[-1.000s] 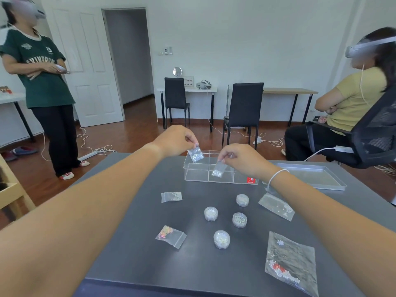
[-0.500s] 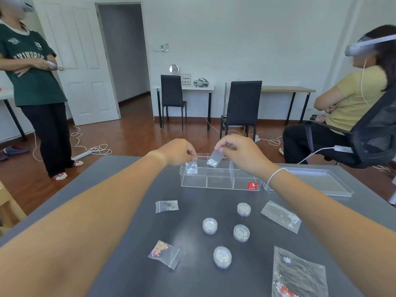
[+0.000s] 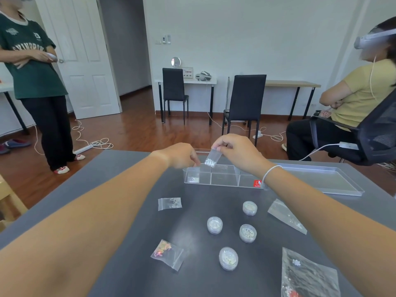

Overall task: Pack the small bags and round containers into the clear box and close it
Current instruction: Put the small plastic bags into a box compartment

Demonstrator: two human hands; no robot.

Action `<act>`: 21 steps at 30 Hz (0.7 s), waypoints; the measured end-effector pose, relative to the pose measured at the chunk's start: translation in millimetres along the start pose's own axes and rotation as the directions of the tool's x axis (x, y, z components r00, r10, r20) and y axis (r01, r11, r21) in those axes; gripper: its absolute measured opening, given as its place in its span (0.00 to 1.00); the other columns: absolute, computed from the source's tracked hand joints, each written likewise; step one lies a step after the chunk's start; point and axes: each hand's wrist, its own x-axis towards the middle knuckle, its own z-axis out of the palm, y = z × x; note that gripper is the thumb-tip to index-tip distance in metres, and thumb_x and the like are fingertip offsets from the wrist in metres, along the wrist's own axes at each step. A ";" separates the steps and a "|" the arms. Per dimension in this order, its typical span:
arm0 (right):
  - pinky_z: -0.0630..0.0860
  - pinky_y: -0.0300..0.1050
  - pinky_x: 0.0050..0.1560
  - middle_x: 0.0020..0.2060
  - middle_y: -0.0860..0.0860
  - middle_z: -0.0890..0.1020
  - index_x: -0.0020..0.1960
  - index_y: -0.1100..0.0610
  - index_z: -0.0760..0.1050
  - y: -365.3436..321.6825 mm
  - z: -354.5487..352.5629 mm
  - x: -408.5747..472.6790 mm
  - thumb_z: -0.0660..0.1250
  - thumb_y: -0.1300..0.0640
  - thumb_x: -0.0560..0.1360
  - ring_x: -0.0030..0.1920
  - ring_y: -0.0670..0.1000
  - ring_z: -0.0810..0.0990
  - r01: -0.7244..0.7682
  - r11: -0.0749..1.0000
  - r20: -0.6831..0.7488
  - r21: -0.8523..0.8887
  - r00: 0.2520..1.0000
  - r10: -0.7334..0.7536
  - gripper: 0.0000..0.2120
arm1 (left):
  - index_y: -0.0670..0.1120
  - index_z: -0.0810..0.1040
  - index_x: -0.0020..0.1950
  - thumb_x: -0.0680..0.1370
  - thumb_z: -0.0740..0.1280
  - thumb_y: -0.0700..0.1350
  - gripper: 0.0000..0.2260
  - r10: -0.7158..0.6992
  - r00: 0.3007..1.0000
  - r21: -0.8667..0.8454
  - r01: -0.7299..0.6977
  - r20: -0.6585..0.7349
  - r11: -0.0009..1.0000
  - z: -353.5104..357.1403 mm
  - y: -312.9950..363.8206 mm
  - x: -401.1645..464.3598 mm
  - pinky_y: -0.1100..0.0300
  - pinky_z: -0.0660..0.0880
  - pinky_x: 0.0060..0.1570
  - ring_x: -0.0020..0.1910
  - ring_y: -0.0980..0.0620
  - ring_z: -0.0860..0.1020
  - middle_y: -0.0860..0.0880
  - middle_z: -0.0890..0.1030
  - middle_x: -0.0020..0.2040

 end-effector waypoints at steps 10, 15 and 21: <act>0.72 0.42 0.49 0.50 0.52 0.80 0.47 0.55 0.80 -14.1 17.1 14.7 0.59 0.63 0.76 0.48 0.50 0.75 0.029 1.000 -0.109 -0.011 0.994 -0.030 0.11 | 0.49 0.80 0.56 0.77 0.61 0.40 0.12 0.080 0.964 -0.099 -0.108 -0.255 0.989 -5.6 -25.5 -30.4 0.63 0.66 0.56 0.52 0.58 0.71 0.52 0.77 0.53; 0.71 0.55 0.60 0.53 0.53 0.81 0.48 0.56 0.81 -21.8 29.6 14.3 0.58 0.63 0.76 0.54 0.55 0.77 0.024 0.990 0.034 -0.136 0.999 -0.019 0.13 | 0.50 0.82 0.52 0.76 0.64 0.42 0.09 0.033 0.961 -0.160 -0.080 -0.276 0.984 -2.9 -43.4 -50.0 0.70 0.66 0.48 0.46 0.61 0.73 0.56 0.77 0.46; 0.66 0.52 0.64 0.56 0.49 0.82 0.50 0.53 0.81 -21.6 46.1 12.5 0.57 0.64 0.76 0.58 0.54 0.76 0.023 0.952 0.200 -0.304 0.979 0.040 0.15 | 0.56 0.81 0.46 0.74 0.68 0.46 0.06 -0.022 0.997 -0.231 0.004 -0.079 0.973 4.1 -51.9 -72.7 0.73 0.67 0.42 0.41 0.68 0.75 0.60 0.79 0.42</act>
